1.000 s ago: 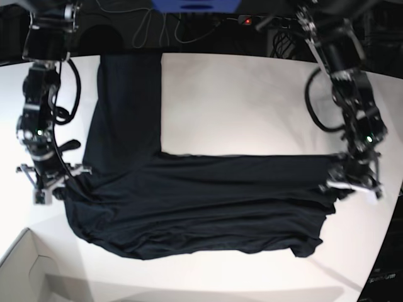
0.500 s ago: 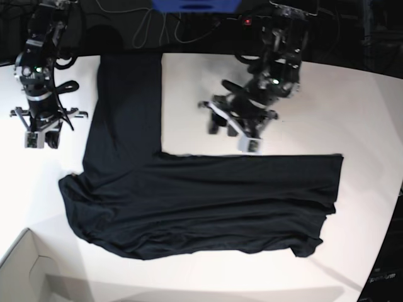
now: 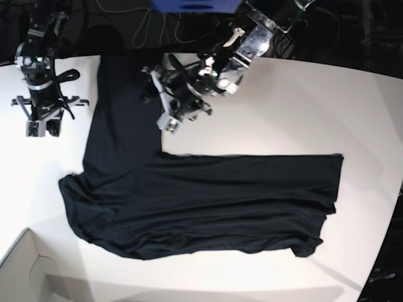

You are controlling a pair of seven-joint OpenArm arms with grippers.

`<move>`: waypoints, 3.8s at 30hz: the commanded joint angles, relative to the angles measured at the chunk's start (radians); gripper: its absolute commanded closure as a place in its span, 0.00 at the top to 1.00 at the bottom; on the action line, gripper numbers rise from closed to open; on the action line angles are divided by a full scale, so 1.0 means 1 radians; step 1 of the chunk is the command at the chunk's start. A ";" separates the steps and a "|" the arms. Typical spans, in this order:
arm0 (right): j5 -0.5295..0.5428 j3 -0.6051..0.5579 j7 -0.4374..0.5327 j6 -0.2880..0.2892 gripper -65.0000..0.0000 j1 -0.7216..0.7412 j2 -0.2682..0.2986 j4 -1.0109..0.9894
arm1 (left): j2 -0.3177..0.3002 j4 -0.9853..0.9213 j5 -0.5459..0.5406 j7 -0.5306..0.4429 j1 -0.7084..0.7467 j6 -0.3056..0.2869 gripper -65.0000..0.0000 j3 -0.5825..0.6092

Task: Layout the t-shirt on the table in an organized manner, then fold the t-shirt properly
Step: 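Move the left gripper to the protruding sleeve and grasp it, then fold the grasped sleeve across the shirt body with the left gripper, then release the sleeve and raise the left gripper, then grasp the folded shirt edge with the left gripper and drag it outward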

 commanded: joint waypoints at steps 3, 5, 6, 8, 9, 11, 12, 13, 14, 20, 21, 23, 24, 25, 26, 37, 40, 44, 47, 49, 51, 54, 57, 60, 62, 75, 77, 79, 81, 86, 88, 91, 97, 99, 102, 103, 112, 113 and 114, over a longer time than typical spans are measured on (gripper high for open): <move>0.004 0.004 0.021 0.004 0.00 0.000 -0.012 0.019 | 0.022 -0.041 -0.006 0.010 -0.034 0.003 0.57 0.037; 0.004 0.004 0.021 0.004 0.00 -0.002 -0.015 0.019 | 0.027 -0.072 -0.005 0.010 -0.036 0.003 0.56 0.037; 0.004 0.003 0.021 0.004 0.00 -0.002 -0.015 0.019 | 0.027 -0.086 -0.003 0.010 -0.040 0.003 0.56 0.037; 0.006 0.001 0.021 0.004 0.00 -0.002 -0.017 0.016 | 0.025 -0.107 0.000 0.010 -0.042 0.004 0.49 0.037; 0.006 0.001 0.021 0.004 0.00 -0.002 -0.017 0.016 | 0.022 -0.118 0.000 0.009 -0.046 0.004 0.42 0.037; 0.006 0.001 0.021 0.004 0.00 -0.002 -0.017 0.014 | 0.018 -0.130 -0.005 0.009 -0.065 0.004 0.21 0.035; 0.006 0.001 0.021 0.004 0.00 -0.002 -0.017 0.014 | 0.018 -0.137 -0.005 0.009 -0.071 0.004 0.09 0.035; 0.006 0.001 0.021 0.004 0.00 -0.002 -0.017 0.014 | 0.016 -0.140 -0.005 0.012 -0.080 0.004 0.00 0.034; 0.006 0.000 0.021 0.004 0.00 -0.003 -0.018 0.014 | 0.016 -0.141 -0.005 0.013 -0.088 0.004 0.00 0.032; 0.004 -0.017 0.021 0.006 0.00 -0.048 -0.083 0.020 | -0.025 -0.120 -0.006 0.016 -0.149 0.004 0.00 -0.141; 0.004 -0.032 0.021 0.006 0.00 -0.054 -0.095 0.020 | -0.027 -0.120 -0.006 0.019 -0.168 0.004 0.00 -0.172; 0.001 -0.074 0.021 0.006 0.00 -0.080 -0.113 0.020 | -0.039 -0.126 -0.002 0.021 -0.209 0.003 0.00 -0.227; 0.001 -0.097 0.021 0.006 0.00 -0.092 -0.117 0.020 | -0.051 -0.129 -0.002 0.021 -0.231 0.003 0.00 -0.242; 0.001 -0.129 0.021 0.006 0.00 -0.101 -0.118 0.020 | -0.060 -0.130 -0.005 0.021 -0.260 0.003 0.00 -0.247; 0.001 -0.167 0.021 0.006 0.00 -0.112 -0.120 0.020 | -0.068 -0.130 -0.005 0.021 -0.289 0.003 0.00 -0.247; 0.001 -0.445 0.021 0.006 0.00 -0.153 -0.123 0.116 | -0.057 -0.272 0.000 0.009 -0.522 0.003 0.00 -0.247; 0.000 -0.465 0.021 0.006 0.00 -0.153 -0.123 0.116 | -0.056 -0.327 0.000 0.003 -0.591 0.003 0.00 -0.247; 0.000 -0.465 0.021 0.006 0.00 -0.155 -0.123 0.112 | -0.039 -0.399 0.002 -0.063 -0.682 0.003 0.00 -0.246; 0.000 -0.462 0.021 0.006 0.00 -0.155 -0.123 0.114 | -0.024 -0.451 0.002 -0.083 -0.717 0.003 0.00 -0.246; 0.000 -0.459 0.021 0.004 0.00 -0.166 -0.120 0.114 | -0.013 -0.480 0.002 -0.099 -0.723 0.003 0.00 -0.246; 0.000 -0.459 0.021 0.004 0.00 -0.172 -0.118 0.119 | -0.011 -0.496 0.002 -0.091 -0.723 0.003 0.02 -0.246; 0.000 -0.457 0.021 0.003 0.00 -0.173 -0.118 0.119 | -0.011 -0.499 0.002 -0.073 -0.722 0.001 0.18 -0.246; -0.002 -0.457 0.021 0.003 0.00 -0.173 -0.117 0.120 | -0.027 -0.489 0.000 -0.036 -0.719 0.001 0.44 -0.252; -0.002 -0.457 0.021 0.003 0.00 -0.173 -0.117 0.120 | -0.053 -0.430 -0.008 0.041 -0.699 0.001 0.63 -0.256; -0.002 -0.457 0.021 0.003 0.00 -0.167 -0.117 0.120 | -0.079 -0.313 -0.008 0.131 -0.646 0.001 0.68 -0.262; 0.004 -0.411 0.021 0.003 0.00 -0.149 -0.078 0.116 | -0.252 0.428 -0.006 0.452 0.075 0.001 0.68 -0.425; 0.004 -0.411 0.021 0.003 0.00 -0.144 -0.077 0.116 | -0.254 0.425 -0.002 0.452 0.128 0.001 0.68 -0.427; 0.004 -0.411 0.021 0.003 0.00 -0.143 -0.075 0.116 | -0.252 0.425 -0.003 0.452 0.173 0.001 0.68 -0.462; 0.004 -0.411 0.021 0.003 0.00 -0.141 -0.075 0.117 | -0.246 0.425 -0.006 0.457 0.210 0.001 0.68 -0.509; 0.004 -0.411 0.021 0.003 0.00 -0.146 -0.078 0.117 | -0.245 0.388 -0.008 0.449 0.265 0.001 0.68 -0.535; 0.006 -0.411 0.021 0.003 0.00 -0.147 -0.080 0.117 | -0.217 0.342 -0.008 0.449 0.259 0.001 0.68 -0.535; 0.006 -0.411 0.021 0.003 0.00 -0.158 -0.080 0.117 | -0.172 0.292 -0.008 0.449 0.254 0.001 0.68 -0.535; 0.006 -0.417 0.021 0.003 0.00 -0.170 -0.080 0.120 | -0.128 0.288 -0.008 0.452 0.257 0.001 0.67 -0.532; 0.006 -0.417 0.021 0.003 0.00 -0.179 -0.080 0.120 | -0.131 0.287 -0.008 0.452 0.259 0.001 0.64 -0.516; 0.006 -0.413 0.024 0.003 0.00 -0.186 -0.080 0.120 | -0.136 0.275 -0.008 0.451 0.256 0.001 0.47 -0.474; 0.006 -0.413 0.024 0.003 0.00 -0.187 -0.080 0.120 | -0.136 0.273 -0.008 0.451 0.256 0.001 0.42 -0.468; 0.006 -0.411 0.022 0.003 0.00 -0.187 -0.080 0.120 | -0.183 0.284 -0.006 0.451 0.256 0.001 0.35 -0.474; 0.006 -0.411 0.024 0.003 0.00 -0.187 -0.080 0.120 | -0.195 0.284 -0.006 0.451 0.256 0.001 0.35 -0.476; 0.006 -0.411 0.025 0.003 0.00 -0.187 -0.080 0.120 | -0.209 0.285 -0.006 0.451 0.254 0.001 0.34 -0.480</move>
